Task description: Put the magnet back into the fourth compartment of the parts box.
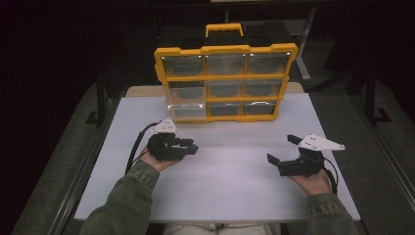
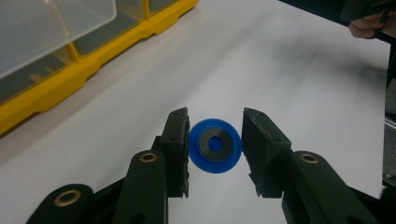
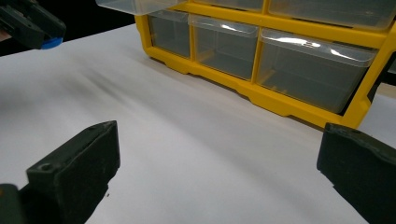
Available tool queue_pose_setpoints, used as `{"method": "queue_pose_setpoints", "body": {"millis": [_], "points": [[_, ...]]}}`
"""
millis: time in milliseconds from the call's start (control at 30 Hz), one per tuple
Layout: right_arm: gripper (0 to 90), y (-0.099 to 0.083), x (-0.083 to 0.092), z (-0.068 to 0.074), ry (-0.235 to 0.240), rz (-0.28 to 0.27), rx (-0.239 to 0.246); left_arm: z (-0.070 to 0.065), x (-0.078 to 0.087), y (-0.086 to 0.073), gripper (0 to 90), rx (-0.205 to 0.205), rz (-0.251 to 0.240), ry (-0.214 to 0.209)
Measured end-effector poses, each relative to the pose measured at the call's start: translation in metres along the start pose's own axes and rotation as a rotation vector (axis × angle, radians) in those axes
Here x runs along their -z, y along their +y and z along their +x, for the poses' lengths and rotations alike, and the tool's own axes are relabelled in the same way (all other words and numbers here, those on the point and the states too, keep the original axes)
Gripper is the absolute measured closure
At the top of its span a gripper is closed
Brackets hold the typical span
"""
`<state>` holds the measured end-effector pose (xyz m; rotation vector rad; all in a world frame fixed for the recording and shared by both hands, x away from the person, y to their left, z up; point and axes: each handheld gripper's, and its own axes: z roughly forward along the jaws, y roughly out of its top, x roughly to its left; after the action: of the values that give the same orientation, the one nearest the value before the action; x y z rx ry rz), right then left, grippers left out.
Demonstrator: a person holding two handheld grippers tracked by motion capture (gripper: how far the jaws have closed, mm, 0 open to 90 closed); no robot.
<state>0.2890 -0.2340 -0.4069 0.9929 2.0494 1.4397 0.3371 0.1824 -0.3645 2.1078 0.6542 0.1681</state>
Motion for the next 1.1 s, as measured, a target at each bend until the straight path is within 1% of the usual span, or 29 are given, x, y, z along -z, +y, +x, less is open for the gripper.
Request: {"method": "queue_pose_setpoints", "body": {"millis": [200, 700, 1100], "points": [[0.0, 0.000, 0.000, 0.000, 0.000, 0.000, 0.000, 0.001, 0.003, 0.007, 62.4, -0.010, -0.009, 0.004], [0.0, 0.000, 0.000, 0.000, 0.002, -0.001, -0.001, 0.003, 0.012, 0.025, 62.4, -0.022, -0.027, 0.017], [0.0, 0.000, 0.000, 0.000, 0.003, -0.001, -0.001, 0.006, 0.019, 0.034, 62.4, -0.019, -0.048, 0.016]]}}
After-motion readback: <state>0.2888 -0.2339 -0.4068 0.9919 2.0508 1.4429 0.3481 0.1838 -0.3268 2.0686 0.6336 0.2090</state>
